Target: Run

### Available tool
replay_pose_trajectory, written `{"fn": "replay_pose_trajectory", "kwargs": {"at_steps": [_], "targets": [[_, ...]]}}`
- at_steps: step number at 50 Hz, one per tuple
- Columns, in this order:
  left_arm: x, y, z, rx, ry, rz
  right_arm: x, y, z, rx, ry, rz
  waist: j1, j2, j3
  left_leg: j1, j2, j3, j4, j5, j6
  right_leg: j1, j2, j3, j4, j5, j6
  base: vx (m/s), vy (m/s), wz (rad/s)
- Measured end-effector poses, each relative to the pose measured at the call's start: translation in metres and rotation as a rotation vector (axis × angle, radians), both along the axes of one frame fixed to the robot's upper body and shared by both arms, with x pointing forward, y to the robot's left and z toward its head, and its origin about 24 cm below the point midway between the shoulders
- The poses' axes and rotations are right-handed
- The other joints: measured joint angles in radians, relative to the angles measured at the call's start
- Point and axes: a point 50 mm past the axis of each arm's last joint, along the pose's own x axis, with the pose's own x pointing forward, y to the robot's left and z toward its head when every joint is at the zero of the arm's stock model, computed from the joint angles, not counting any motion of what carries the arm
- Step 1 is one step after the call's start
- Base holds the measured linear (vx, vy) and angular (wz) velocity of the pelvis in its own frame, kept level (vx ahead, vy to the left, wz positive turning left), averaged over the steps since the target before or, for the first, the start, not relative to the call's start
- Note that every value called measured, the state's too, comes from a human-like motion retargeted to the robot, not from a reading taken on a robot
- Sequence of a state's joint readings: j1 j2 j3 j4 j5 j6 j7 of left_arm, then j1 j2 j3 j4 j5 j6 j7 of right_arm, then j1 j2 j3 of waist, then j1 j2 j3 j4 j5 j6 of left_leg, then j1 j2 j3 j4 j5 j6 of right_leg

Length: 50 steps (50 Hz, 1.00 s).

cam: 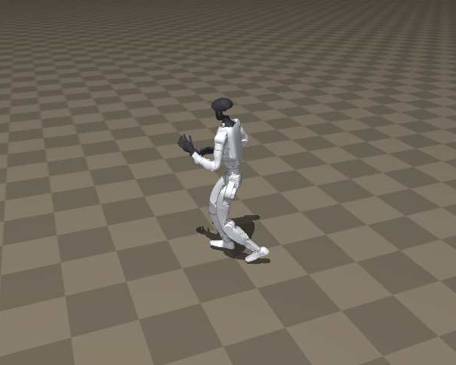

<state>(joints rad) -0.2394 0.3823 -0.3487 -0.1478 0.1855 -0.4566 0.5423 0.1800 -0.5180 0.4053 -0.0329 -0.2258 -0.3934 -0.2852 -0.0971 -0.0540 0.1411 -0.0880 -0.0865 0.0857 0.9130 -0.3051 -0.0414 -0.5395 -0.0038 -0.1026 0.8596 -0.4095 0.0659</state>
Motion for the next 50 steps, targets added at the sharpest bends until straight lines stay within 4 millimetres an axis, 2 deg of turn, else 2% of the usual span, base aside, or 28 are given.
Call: {"fn": "replay_pose_trajectory", "kwargs": {"at_steps": [2, 5, 8, 10, 12, 15, 18, 20, 23, 27, 30, 33, 35, 37, 39, 40, 42, 44, 46, 48, 50], "targets": [[-0.005, -0.001, -0.017, 0.012, 0.082, -0.026, 0.003, 0.004, 0.009, 0.042, -0.032, 0.009, 0.024, 0.031, 0.0, -0.027, 0.057, -0.001, 0.175, 0.058, -0.016, 0.029, 0.055, -0.015, -0.038, 0.012, -0.018, -0.01, -0.03, -0.09], [-0.013, 0.002, -0.053, 0.04, 0.255, -0.023, 0.016, 0.012, 0.031, 0.073, -0.15, 0.03, 0.079, 0.041, 0.022, -0.078, 0.117, 0.013, 0.454, 0.071, 0.005, 0.074, 0.077, -0.016, 0.099, -0.092, -0.091, 0.0, -0.02, -0.02], [-0.022, 0.016, -0.088, 0.076, 0.428, 0.038, 0.038, 0.018, 0.068, 0.077, -0.342, 0.031, 0.148, 0.027, 0.061, -0.182, 0.166, 0.033, 0.641, -0.031, 0.084, 0.139, 0.062, -0.006, 0.21, -0.223, -0.141, 0.0, -0.02, -0.02], [-0.028, 0.03, -0.101, 0.081, 0.505, 0.081, 0.05, 0.022, 0.098, 0.103, -0.479, 0.023, 0.189, 0.006, 0.077, -0.274, 0.17, 0.051, 0.653, -0.111, 0.138, 0.188, 0.039, 0.003, 0.22, -0.257, -0.137, 0.0, 0.0, 0.0], [-0.038, 0.045, -0.106, 0.072, 0.547, 0.106, 0.055, 0.025, 0.121, 0.16, -0.574, 0.025, 0.216, -0.025, 0.073, -0.353, 0.136, 0.071, 0.546, -0.152, 0.157, 0.24, 0.009, 0.017, 0.192, -0.226, -0.102, 0.0, 0.0, 0.0], [-0.056, 0.059, -0.107, 0.049, 0.577, 0.121, 0.051, 0.029, 0.136, 0.24, -0.631, 0.05, 0.245, -0.072, 0.041, -0.413, 0.057, 0.113, 0.249, -0.158, 0.141, 0.314, -0.041, 0.037, 0.142, -0.102, -0.015, 0.01, 0.01, 0.07], [-0.064, 0.062, -0.102, 0.01, 0.569, 0.115, 0.046, 0.032, 0.134, 0.264, -0.621, 0.074, 0.236, -0.129, 0.009, -0.396, -0.07, 0.138, -0.115, -0.07, 0.104, 0.351, -0.127, 0.046, 0.17, 0.043, 0.068, 0.01, 0.05, 0.29], [-0.064, 0.059, -0.097, -0.017, 0.543, 0.109, 0.044, 0.033, 0.127, 0.257, -0.595, 0.082, 0.217, -0.162, -0.001, -0.36, -0.146, 0.136, -0.274, -0.022, 0.1, 0.358, -0.184, 0.051, 0.248, 0.106, 0.098, -0.01, 0.05, 0.22], [-0.055, 0.047, -0.081, -0.023, 0.448, 0.08, 0.04, 0.036, 0.101, 0.216, -0.482, 0.08, 0.182, -0.189, 0.004, -0.337, -0.201, 0.126, -0.212, -0.057, 0.136, 0.351, -0.249, 0.052, 0.447, 0.141, 0.095, 0.0, 0.0, 0.0], [-0.03, 0.026, -0.044, 0.033, 0.224, 0.057, 0.034, 0.034, 0.054, 0.118, -0.279, 0.053, 0.122, -0.2, 0.036, -0.265, -0.23, 0.102, -0.064, -0.227, 0.212, 0.266, -0.33, 0.064, 0.703, 0.055, 0.027, 0.0, 0.0, 0.0], [-0.005, 0.012, -0.006, 0.045, 0.034, 0.07, 0.027, 0.025, 0.028, 0.048, -0.166, 0.048, 0.072, -0.158, 0.056, -0.153, -0.199, 0.07, -0.065, -0.289, 0.211, 0.129, -0.317, 0.065, 0.729, -0.04, -0.041, -0.01, 0.03, -0.28], [0.0, 0.006, 0.017, -0.012, -0.062, 0.05, 0.012, 0.013, 0.018, 0.034, -0.099, 0.045, 0.013, -0.102, 0.04, -0.025, -0.149, 0.043, -0.139, -0.215, 0.137, 0.023, -0.246, 0.024, 0.539, -0.082, -0.06, 0.02, -0.02, -0.22], [-0.003, 0.004, 0.021, -0.04, -0.087, 0.018, 0.003, 0.007, 0.015, 0.049, -0.059, 0.04, -0.017, -0.066, 0.018, 0.03, -0.105, 0.026, -0.158, -0.113, 0.07, -0.015, -0.171, -0.003, 0.332, -0.057, -0.039, 0.02, -0.06, -0.18], [-0.007, 0.001, 0.016, -0.046, -0.069, -0.019, -0.002, 0.003, 0.014, 0.081, -0.025, 0.032, -0.018, -0.019, -0.007, 0.033, -0.038, 0.009, -0.089, 0.009, 0.002, -0.013, -0.064, -0.019, 0.088, 0.011, -0.003, -0.01, -0.06, -0.29], [-0.01, -0.001, 0.005, -0.047, -0.016, -0.049, -0.002, 0.002, 0.019, 0.122, -0.027, 0.03, -0.001, 0.025, -0.019, 0.003, 0.035, 0.001, 0.06, 0.098, -0.038, 0.012, 0.028, -0.028, -0.064, 0.073, 0.01, -0.04, -0.05, -0.3], [-0.012, -0.001, -0.002, -0.05, 0.019, -0.062, 0.0, 0.004, 0.023, 0.144, -0.04, 0.031, 0.011, 0.041, -0.019, -0.014, 0.066, -0.001, 0.151, 0.131, -0.048, 0.026, 0.061, -0.031, -0.091, 0.09, 0.006, -0.03, -0.05, -0.25], [-0.016, 0.0, -0.024, -0.048, 0.13, -0.062, 0.006, 0.009, 0.036, 0.175, -0.107, 0.041, 0.045, 0.047, -0.009, -0.045, 0.113, 0.014, 0.339, 0.138, -0.033, 0.05, 0.085, -0.028, -0.009, 0.04, -0.032, -0.02, -0.05, -0.2], [-0.019, 0.005, -0.048, -0.038, 0.258, -0.04, 0.017, 0.013, 0.056, 0.191, -0.213, 0.05, 0.084, 0.04, 0.011, -0.099, 0.162, 0.028, 0.512, 0.092, 0.009, 0.09, 0.09, -0.023, 0.09, -0.059, -0.084, -0.01, -0.06, -0.15], [-0.022, 0.013, -0.072, -0.022, 0.385, 0.003, 0.03, 0.018, 0.08, 0.193, -0.338, 0.053, 0.127, 0.024, 0.035, -0.172, 0.201, 0.043, 0.631, -0.004, 0.071, 0.136, 0.08, -0.013, 0.168, -0.162, -0.121, -0.01, -0.03, -0.08], [-0.026, 0.025, -0.089, -0.01, 0.476, 0.044, 0.043, 0.021, 0.106, 0.2, -0.467, 0.047, 0.169, -0.001, 0.056, -0.262, 0.208, 0.059, 0.652, -0.102, 0.126, 0.189, 0.058, 0.002, 0.195, -0.223, -0.125, 0.0, 0.0, 0.0], [-0.033, 0.038, -0.096, -0.012, 0.519, 0.069, 0.051, 0.024, 0.13, 0.237, -0.573, 0.039, 0.199, -0.035, 0.06, -0.35, 0.174, 0.078, 0.559, -0.159, 0.155, 0.249, 0.024, 0.015, 0.174, -0.219, -0.1, 0.0, 0.0, 0.0]]}}
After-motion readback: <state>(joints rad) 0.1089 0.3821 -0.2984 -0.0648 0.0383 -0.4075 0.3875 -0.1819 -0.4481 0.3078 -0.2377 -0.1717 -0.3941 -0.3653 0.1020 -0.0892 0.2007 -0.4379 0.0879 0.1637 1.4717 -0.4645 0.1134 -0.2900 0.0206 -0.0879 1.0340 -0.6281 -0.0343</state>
